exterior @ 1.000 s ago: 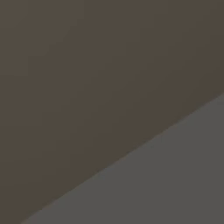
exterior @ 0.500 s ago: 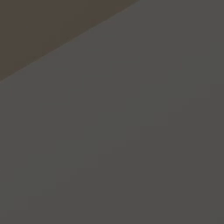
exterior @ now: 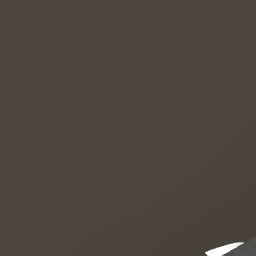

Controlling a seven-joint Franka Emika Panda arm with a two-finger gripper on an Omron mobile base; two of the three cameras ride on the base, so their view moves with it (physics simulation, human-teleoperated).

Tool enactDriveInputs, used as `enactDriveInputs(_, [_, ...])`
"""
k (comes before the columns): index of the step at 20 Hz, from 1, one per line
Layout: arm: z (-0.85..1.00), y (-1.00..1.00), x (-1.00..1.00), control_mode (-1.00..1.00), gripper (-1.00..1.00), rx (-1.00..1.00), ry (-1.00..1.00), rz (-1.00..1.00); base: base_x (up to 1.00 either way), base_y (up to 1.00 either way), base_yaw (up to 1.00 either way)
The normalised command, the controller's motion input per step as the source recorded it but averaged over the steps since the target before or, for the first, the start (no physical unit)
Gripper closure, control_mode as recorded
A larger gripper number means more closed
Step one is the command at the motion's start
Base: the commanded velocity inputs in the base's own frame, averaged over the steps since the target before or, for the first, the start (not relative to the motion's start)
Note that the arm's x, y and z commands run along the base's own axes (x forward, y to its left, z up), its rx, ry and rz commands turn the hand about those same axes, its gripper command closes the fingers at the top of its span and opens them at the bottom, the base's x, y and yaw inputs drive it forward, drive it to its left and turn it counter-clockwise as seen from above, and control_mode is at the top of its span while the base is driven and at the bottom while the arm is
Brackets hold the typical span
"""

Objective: Pick up the pan with the steak in it and place it on the dining table. Then place the steak on the plate.

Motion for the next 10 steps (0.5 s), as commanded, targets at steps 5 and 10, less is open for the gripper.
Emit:
enactDriveInputs(5, [0.0,0.0,0.0,1.0,1.0,0.0,0.0,0.0,0.91,0.0,0.0])
enactDriveInputs(10, [0.0,0.0,0.0,1.0,1.0,0.0,0.0,0.0,1.0,-0.04,0.0])
